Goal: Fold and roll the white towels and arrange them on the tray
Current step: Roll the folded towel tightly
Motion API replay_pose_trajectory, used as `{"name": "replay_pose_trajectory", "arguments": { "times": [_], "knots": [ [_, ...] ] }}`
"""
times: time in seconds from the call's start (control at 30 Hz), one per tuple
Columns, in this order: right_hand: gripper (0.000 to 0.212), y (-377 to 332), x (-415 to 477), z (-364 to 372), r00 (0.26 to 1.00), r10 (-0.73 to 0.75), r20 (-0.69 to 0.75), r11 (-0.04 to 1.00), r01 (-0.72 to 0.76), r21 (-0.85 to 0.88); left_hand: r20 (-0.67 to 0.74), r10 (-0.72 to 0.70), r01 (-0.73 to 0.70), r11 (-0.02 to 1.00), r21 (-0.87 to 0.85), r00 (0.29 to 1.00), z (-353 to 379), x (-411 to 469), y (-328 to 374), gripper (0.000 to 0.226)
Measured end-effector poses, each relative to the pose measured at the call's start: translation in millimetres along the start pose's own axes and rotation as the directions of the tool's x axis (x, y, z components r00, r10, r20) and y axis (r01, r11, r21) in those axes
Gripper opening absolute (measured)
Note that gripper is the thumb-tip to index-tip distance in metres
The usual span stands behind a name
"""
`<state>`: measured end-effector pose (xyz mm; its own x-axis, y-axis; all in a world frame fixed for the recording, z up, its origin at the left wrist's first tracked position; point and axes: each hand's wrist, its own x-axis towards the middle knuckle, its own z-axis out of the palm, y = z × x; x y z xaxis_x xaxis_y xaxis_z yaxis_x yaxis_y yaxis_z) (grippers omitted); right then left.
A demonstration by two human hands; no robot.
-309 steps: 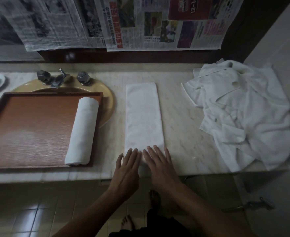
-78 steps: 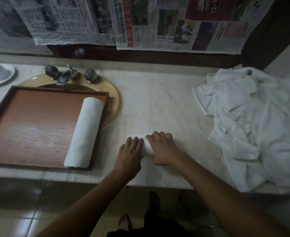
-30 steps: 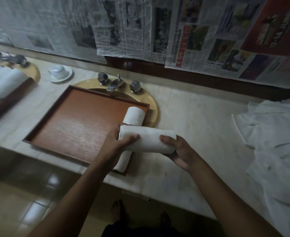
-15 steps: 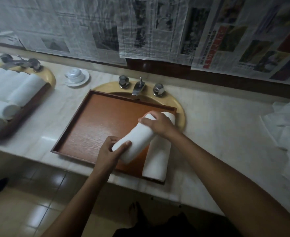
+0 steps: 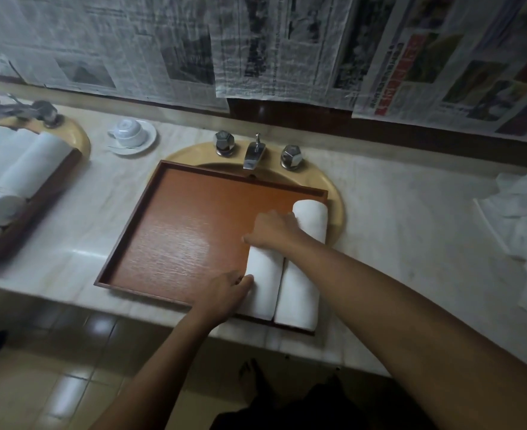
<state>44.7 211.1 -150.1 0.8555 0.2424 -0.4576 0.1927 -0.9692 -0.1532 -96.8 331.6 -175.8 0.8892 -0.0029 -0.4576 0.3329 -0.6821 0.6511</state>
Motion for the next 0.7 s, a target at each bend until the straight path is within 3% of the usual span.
{"name": "replay_pose_trajectory", "arguments": {
  "times": [0.03,0.17,0.27,0.4,0.5,0.7],
  "knots": [
    [0.050,-1,-4,-2,1.000,0.007,-0.018,1.000,-0.007,0.002,-0.018,-0.001,0.001,1.000,-0.010,1.000,-1,2,0,0.033],
    [0.039,16,-33,-3,0.965,0.026,-0.261,0.986,0.018,0.166,-0.064,0.145,-0.144,0.989,0.024,0.987,-9,9,2,0.070],
    [0.051,48,-73,14,0.882,0.170,-0.440,0.925,0.012,0.380,0.004,0.182,-0.180,0.974,0.139,0.983,-10,12,11,0.063],
    [0.068,82,-116,51,0.892,0.386,-0.236,0.767,-0.168,0.619,0.013,0.164,-0.162,0.959,0.234,0.986,-14,12,20,0.058],
    [0.078,82,-133,71,0.920,0.379,-0.101,0.691,-0.208,0.692,0.035,0.157,-0.160,0.950,0.269,0.987,-13,12,24,0.060],
    [0.085,73,-137,83,0.923,0.376,-0.089,0.668,-0.203,0.716,0.059,0.094,-0.109,0.927,0.358,0.994,0,16,23,0.092]
  ]
}}
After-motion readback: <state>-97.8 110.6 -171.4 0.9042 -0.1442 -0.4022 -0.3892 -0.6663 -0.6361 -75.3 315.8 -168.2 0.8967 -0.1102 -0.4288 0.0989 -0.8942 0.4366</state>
